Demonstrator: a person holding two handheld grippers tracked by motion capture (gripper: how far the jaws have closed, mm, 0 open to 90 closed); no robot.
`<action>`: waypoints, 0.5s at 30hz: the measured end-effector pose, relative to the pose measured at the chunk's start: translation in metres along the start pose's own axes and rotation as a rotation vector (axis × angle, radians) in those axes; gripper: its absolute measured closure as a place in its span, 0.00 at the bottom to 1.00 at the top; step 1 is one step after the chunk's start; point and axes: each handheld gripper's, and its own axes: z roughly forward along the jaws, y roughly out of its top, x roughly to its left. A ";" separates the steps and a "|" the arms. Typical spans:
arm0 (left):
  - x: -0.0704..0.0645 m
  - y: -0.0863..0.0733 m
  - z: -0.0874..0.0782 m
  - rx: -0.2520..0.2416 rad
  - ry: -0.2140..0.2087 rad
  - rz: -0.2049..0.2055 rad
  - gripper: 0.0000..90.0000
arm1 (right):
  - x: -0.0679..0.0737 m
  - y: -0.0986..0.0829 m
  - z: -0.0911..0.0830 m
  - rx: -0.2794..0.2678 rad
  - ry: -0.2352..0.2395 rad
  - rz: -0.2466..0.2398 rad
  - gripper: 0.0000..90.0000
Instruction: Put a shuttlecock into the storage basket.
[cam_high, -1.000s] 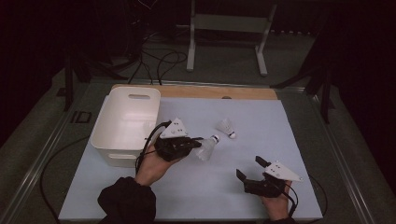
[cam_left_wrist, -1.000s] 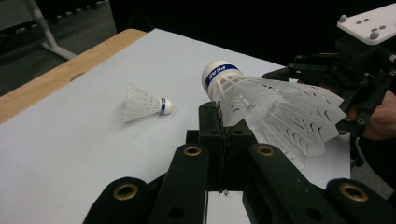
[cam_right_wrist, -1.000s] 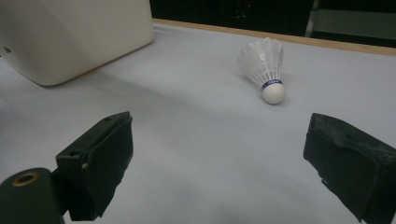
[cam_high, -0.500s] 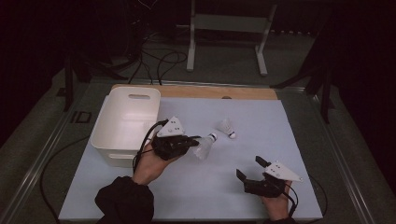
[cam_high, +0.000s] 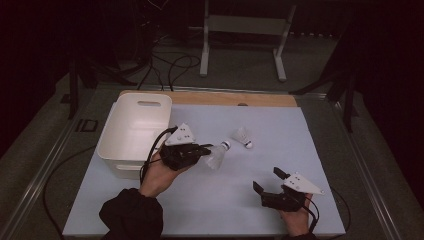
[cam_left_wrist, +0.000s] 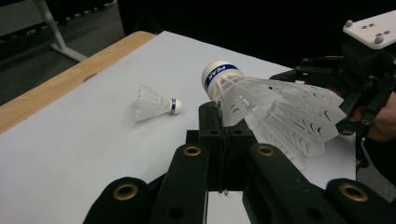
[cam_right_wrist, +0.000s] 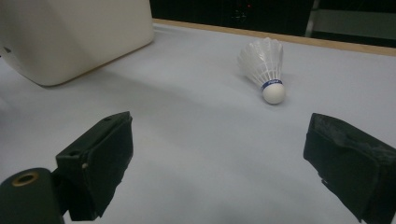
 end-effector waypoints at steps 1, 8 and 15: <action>0.000 0.000 0.000 0.001 0.001 0.000 1.00 | 0.000 0.000 0.000 0.000 0.001 0.000 0.09; 0.002 0.000 -0.002 0.000 0.004 0.000 1.00 | 0.000 0.000 0.000 0.000 0.001 -0.001 0.09; 0.003 0.001 -0.004 -0.001 0.005 -0.002 1.00 | 0.000 0.000 0.000 0.001 0.003 -0.001 0.09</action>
